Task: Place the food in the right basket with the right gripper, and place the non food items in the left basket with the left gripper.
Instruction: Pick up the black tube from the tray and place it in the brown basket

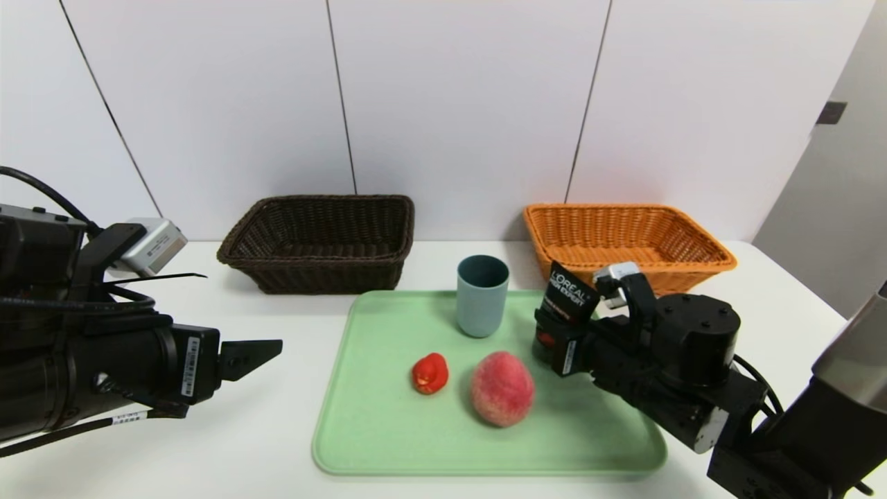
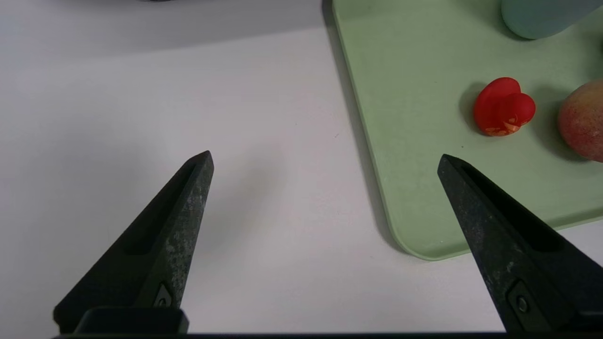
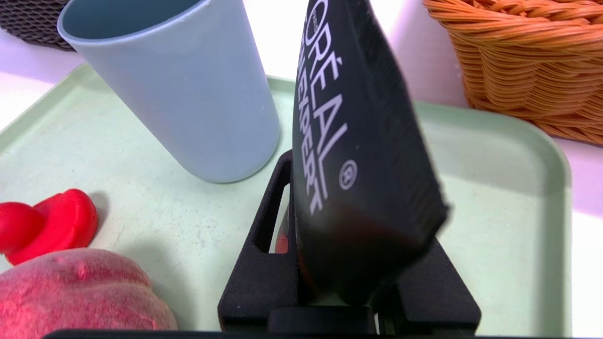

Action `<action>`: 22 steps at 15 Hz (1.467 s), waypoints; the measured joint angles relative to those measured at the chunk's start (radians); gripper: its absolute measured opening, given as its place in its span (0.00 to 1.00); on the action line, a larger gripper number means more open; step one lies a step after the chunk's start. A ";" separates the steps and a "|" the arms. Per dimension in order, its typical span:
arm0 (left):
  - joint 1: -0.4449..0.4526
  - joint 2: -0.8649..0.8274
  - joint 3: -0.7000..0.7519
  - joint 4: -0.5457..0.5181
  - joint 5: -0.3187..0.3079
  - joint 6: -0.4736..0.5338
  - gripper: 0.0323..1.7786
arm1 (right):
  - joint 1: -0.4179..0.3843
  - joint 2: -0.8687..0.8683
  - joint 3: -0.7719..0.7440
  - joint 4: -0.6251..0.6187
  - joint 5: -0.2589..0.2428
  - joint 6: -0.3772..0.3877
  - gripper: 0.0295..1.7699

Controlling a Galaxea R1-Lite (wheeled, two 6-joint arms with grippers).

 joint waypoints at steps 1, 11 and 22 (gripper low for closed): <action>0.000 0.000 0.003 0.000 0.000 0.000 0.95 | 0.000 -0.010 0.003 0.003 0.000 -0.002 0.23; -0.001 -0.053 0.064 0.005 -0.003 0.008 0.95 | -0.005 -0.254 -0.251 0.319 0.005 -0.041 0.23; -0.011 -0.051 0.080 0.007 0.004 0.015 0.95 | 0.110 -0.267 -0.979 0.961 0.053 -0.007 0.23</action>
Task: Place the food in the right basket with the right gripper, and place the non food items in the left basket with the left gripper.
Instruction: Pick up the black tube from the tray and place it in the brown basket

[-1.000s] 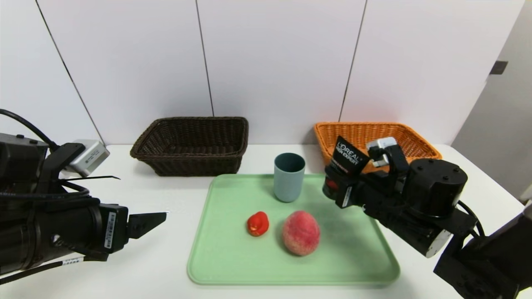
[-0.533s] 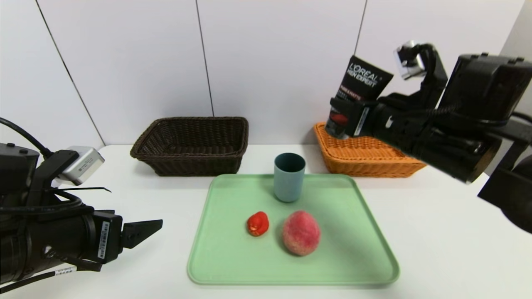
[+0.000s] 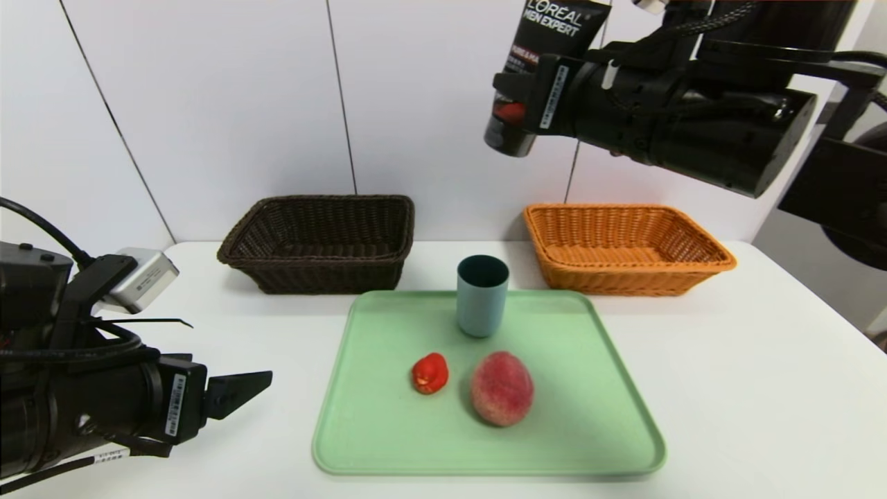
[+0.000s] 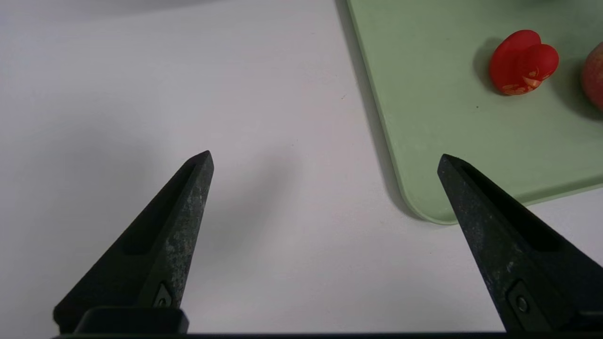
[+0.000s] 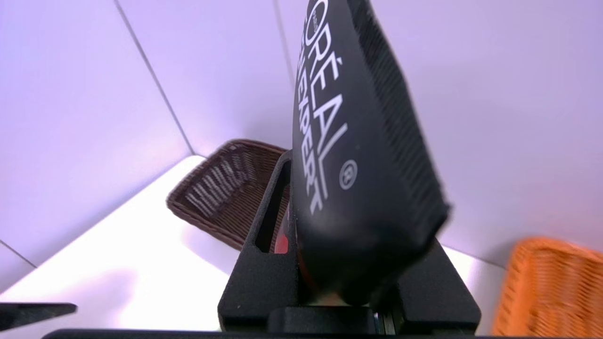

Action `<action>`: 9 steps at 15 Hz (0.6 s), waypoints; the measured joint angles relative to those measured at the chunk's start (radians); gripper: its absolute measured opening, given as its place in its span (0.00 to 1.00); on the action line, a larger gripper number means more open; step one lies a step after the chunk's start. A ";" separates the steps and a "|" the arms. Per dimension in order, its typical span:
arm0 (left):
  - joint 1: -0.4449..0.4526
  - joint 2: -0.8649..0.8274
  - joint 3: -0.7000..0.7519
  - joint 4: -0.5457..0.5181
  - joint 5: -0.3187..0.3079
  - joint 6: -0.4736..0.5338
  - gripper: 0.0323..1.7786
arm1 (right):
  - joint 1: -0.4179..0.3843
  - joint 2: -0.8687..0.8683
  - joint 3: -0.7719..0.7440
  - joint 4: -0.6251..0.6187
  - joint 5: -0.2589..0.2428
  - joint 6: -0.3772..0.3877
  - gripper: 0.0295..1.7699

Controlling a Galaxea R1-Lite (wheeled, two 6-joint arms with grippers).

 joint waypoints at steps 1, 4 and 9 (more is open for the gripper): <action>0.000 -0.001 0.000 0.000 0.001 0.000 0.95 | 0.014 0.029 -0.029 -0.004 0.000 -0.001 0.23; 0.000 -0.006 0.002 0.003 0.003 0.000 0.95 | 0.048 0.122 -0.101 -0.024 -0.002 -0.005 0.23; 0.000 -0.010 -0.007 0.001 0.011 0.001 0.95 | 0.086 0.303 -0.241 -0.142 -0.009 -0.015 0.23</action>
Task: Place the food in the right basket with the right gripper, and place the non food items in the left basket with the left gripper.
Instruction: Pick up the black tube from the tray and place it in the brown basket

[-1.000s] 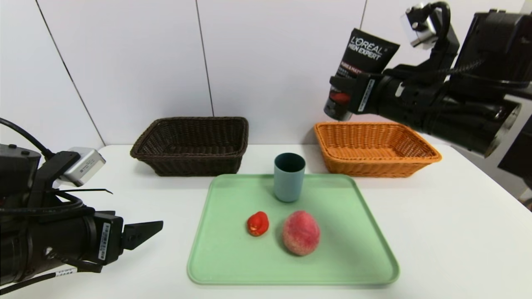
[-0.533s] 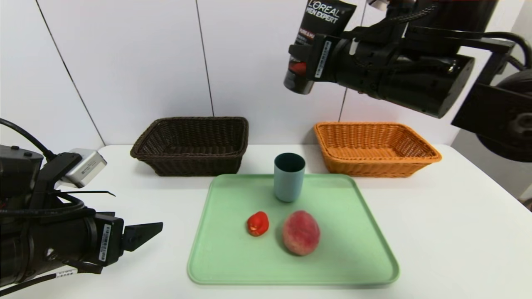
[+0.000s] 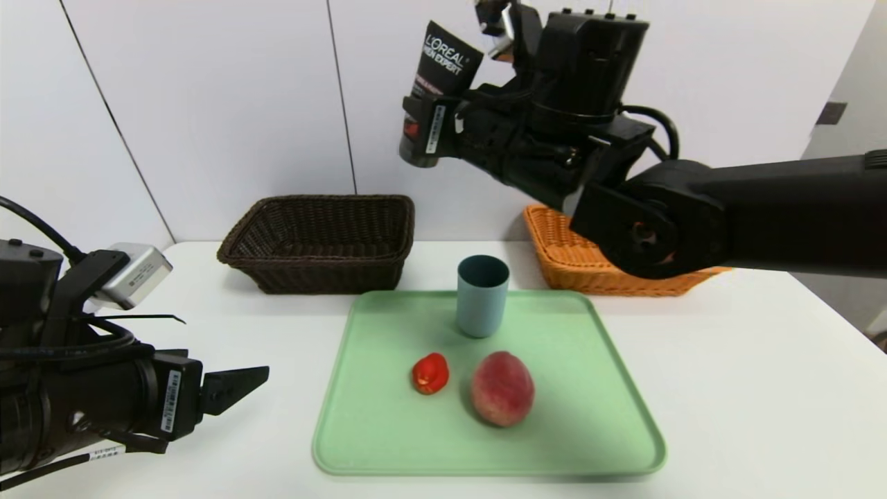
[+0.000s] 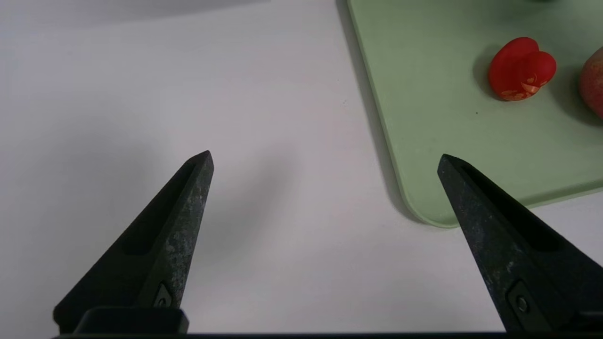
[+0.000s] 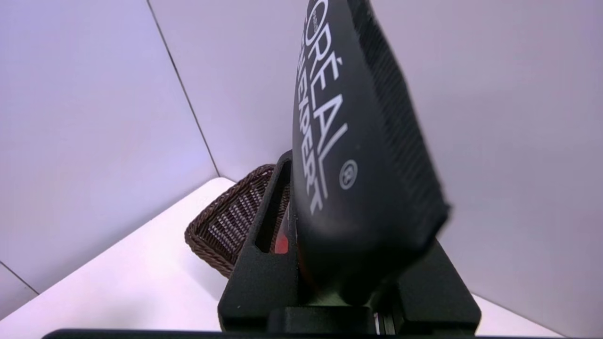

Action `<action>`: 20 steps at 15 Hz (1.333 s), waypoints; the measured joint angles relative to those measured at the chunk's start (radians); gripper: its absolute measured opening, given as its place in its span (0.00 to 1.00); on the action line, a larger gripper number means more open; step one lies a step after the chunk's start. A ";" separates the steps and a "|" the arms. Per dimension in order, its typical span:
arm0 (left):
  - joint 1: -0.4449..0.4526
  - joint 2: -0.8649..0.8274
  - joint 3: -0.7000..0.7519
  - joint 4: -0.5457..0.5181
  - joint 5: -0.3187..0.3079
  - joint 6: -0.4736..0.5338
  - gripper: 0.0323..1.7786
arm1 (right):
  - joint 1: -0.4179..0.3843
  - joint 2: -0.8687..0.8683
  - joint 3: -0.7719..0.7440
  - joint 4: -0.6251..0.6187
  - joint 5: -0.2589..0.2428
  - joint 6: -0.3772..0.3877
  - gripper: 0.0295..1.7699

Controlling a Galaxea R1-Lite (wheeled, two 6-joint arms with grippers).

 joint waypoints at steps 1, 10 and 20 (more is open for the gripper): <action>0.000 0.000 -0.001 -0.001 0.006 0.000 0.95 | 0.007 0.037 -0.034 -0.009 -0.001 0.000 0.23; 0.000 -0.006 -0.007 0.003 0.027 0.001 0.95 | 0.042 0.318 -0.296 -0.036 -0.036 -0.016 0.23; 0.000 -0.006 -0.006 0.002 0.026 0.014 0.95 | 0.044 0.438 -0.303 -0.048 -0.034 -0.018 0.23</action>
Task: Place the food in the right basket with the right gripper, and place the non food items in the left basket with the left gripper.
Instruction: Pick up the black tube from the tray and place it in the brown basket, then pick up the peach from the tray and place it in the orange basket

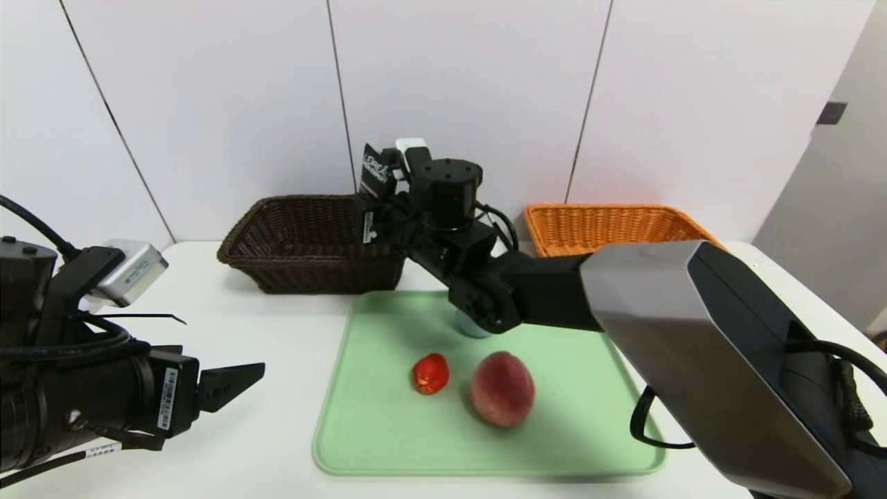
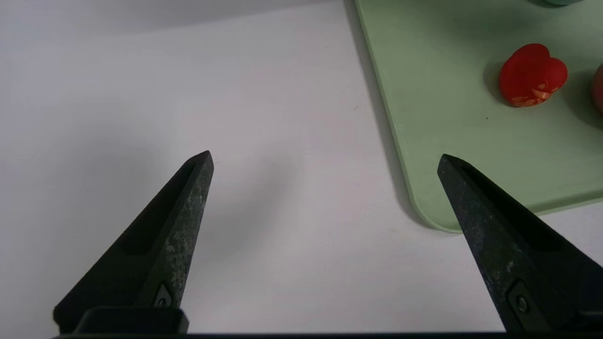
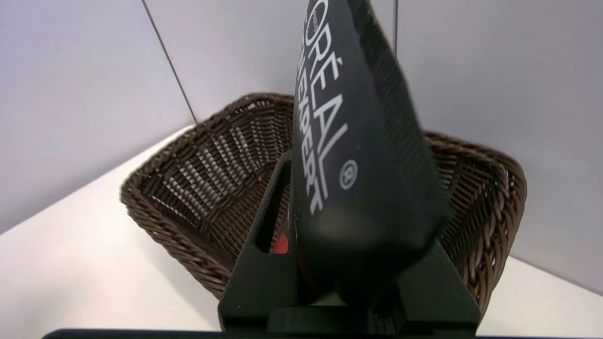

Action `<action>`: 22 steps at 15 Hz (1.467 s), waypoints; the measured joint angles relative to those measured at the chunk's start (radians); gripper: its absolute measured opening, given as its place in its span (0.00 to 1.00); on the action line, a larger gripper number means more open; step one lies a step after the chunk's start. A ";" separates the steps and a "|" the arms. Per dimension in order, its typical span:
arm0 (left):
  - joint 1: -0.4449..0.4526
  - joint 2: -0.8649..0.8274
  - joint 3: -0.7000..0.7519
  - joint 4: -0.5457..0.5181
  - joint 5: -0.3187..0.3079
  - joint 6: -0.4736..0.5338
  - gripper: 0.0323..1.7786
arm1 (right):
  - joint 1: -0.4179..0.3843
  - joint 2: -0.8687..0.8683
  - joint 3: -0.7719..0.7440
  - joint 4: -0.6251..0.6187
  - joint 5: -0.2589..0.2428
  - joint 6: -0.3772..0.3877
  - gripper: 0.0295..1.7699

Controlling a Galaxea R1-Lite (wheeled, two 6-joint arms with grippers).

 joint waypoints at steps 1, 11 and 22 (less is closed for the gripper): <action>0.000 0.000 0.000 0.000 0.000 0.000 0.95 | -0.003 0.008 0.000 0.000 0.000 0.000 0.23; 0.000 0.003 0.005 -0.001 -0.004 0.000 0.95 | -0.011 0.030 0.000 -0.001 0.000 -0.002 0.27; 0.000 0.001 -0.010 -0.009 0.003 0.011 0.95 | -0.016 -0.025 0.002 0.008 0.014 -0.014 0.80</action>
